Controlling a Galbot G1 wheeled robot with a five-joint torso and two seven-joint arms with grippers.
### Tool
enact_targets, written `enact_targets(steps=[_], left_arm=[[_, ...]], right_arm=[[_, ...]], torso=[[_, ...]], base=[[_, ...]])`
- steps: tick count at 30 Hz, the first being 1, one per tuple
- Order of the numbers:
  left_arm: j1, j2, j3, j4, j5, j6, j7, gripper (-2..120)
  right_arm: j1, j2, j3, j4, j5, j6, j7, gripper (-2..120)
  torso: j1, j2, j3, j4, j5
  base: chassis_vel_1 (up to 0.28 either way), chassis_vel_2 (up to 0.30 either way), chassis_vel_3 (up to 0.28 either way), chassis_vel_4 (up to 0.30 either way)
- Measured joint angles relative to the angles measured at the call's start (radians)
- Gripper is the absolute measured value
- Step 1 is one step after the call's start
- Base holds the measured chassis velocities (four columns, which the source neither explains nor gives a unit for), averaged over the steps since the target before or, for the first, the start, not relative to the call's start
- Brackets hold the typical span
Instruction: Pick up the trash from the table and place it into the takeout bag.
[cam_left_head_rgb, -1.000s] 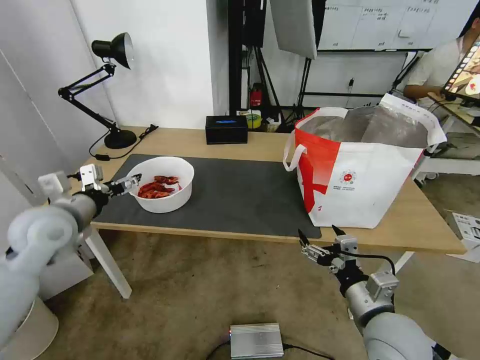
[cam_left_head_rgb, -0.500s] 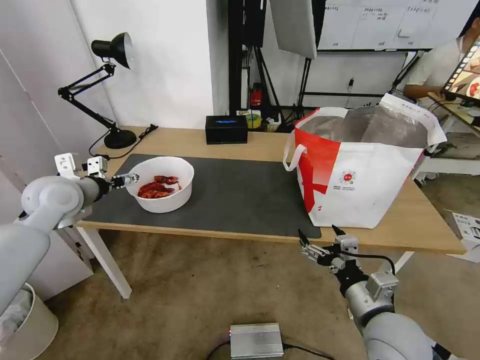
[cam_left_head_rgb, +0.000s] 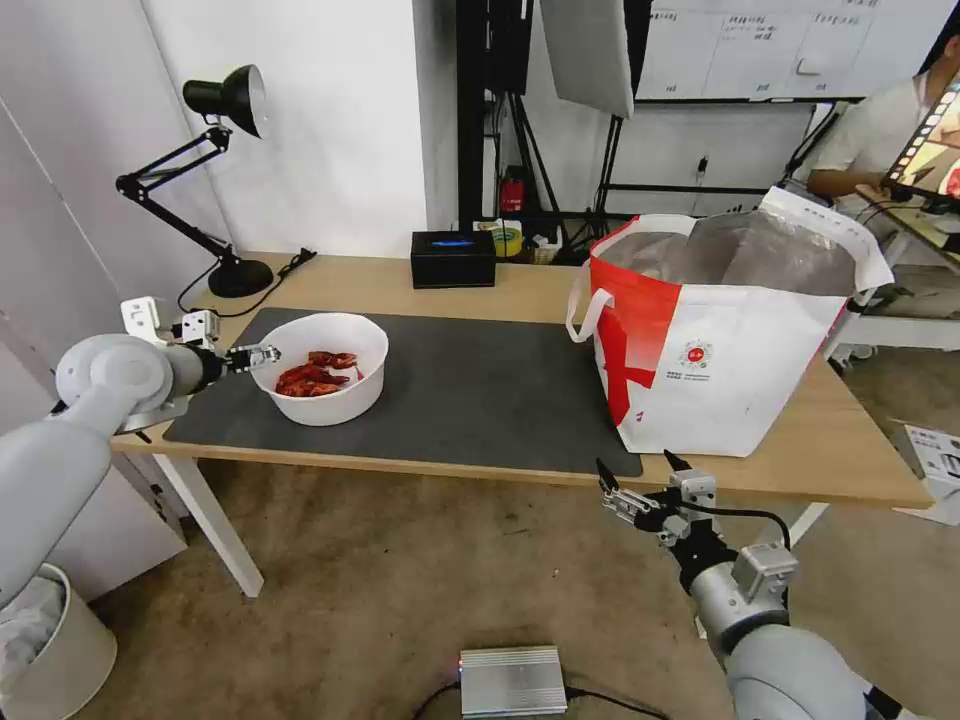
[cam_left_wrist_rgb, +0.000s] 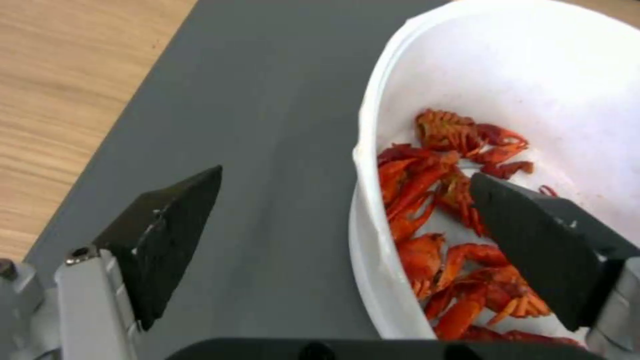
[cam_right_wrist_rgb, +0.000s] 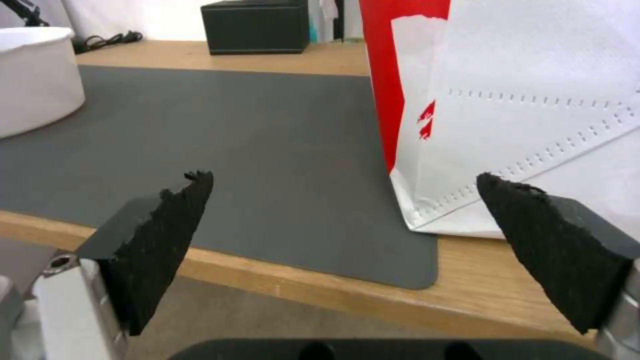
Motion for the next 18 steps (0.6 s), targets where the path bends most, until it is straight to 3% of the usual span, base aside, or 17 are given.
enact_targets(steps=[5,18], left_arm=[[-0.011,-0.001,0.02,0.014,-0.001,-0.001,-0.002,100],[-0.038,0.014,0.068,0.024,-0.004,-0.003,-0.005,55]], right_arm=[[0.0,0.0,0.0,0.0,0.0,0.0,0.0,100],[0.0,0.0,0.0,0.0,0.0,0.0,0.0,100]], torso=[[0.0,0.0,0.0,0.0,0.0],[0.0,0.0,0.0,0.0,0.0]], base=[[0.0,0.0,0.0,0.0],[0.0,0.0,0.0,0.0]])
